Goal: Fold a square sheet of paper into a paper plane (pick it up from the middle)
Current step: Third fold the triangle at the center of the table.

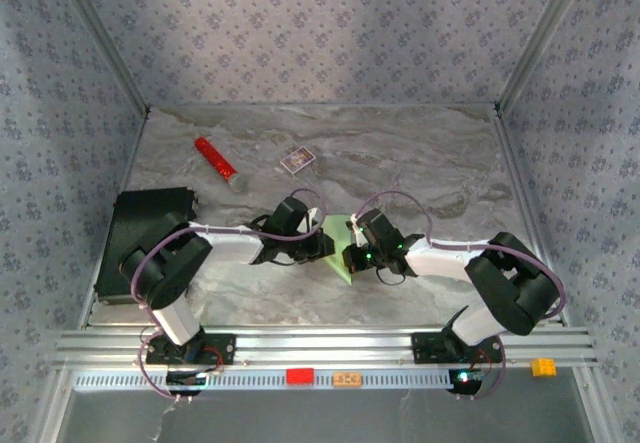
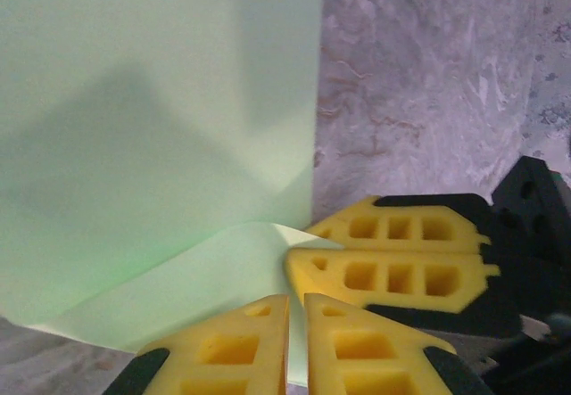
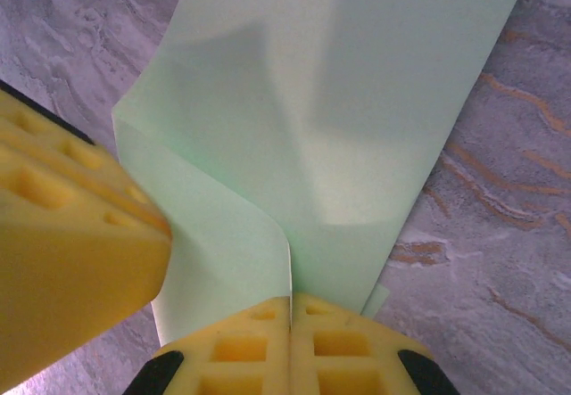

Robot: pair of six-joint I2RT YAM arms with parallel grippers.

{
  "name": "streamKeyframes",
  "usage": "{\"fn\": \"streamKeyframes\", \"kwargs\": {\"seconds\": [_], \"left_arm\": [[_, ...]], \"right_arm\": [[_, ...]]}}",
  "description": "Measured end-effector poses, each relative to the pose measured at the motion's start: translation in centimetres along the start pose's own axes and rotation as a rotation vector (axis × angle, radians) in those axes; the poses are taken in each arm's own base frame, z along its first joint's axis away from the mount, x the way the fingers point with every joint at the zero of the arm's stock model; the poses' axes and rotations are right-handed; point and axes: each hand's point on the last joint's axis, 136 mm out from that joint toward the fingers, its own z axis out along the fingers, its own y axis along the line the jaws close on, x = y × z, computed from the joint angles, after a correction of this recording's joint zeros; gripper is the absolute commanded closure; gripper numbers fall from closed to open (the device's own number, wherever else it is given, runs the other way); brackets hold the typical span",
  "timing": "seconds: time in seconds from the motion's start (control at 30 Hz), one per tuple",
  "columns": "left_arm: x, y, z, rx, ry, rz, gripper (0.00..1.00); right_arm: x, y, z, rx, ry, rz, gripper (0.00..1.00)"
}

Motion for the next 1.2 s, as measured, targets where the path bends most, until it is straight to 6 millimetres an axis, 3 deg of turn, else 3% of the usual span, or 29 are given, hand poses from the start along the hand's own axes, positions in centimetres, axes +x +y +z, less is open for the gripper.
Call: {"fn": "streamKeyframes", "kwargs": {"seconds": [0.47,0.57,0.7,0.87,0.93,1.03,1.2], "left_arm": [[0.2,2.1,1.2,-0.052,0.009,-0.027,0.9],[0.2,2.1,1.2,-0.053,0.01,-0.022,0.91],[0.2,2.2,1.2,-0.054,0.01,-0.022,0.91],[0.2,2.2,1.3,-0.055,0.011,-0.015,0.92],[0.2,2.2,1.3,-0.055,0.011,-0.015,0.92],[0.2,2.2,1.3,-0.055,0.011,-0.015,0.92],[0.2,2.2,1.3,-0.056,0.012,-0.016,0.92]], "right_arm": [[0.0,0.0,0.0,0.0,0.0,0.0,0.99],[0.0,0.0,0.0,-0.001,0.0,0.0,0.93],[0.0,0.1,-0.2,-0.002,0.005,0.01,0.73],[-1.1,0.2,-1.8,0.003,-0.016,0.036,0.65],[-1.7,0.5,-2.8,-0.012,-0.037,0.047,0.68],[-1.9,1.5,-3.4,-0.066,-0.04,0.07,0.81],[-0.6,3.9,-2.9,-0.18,0.032,0.092,0.94]]}}
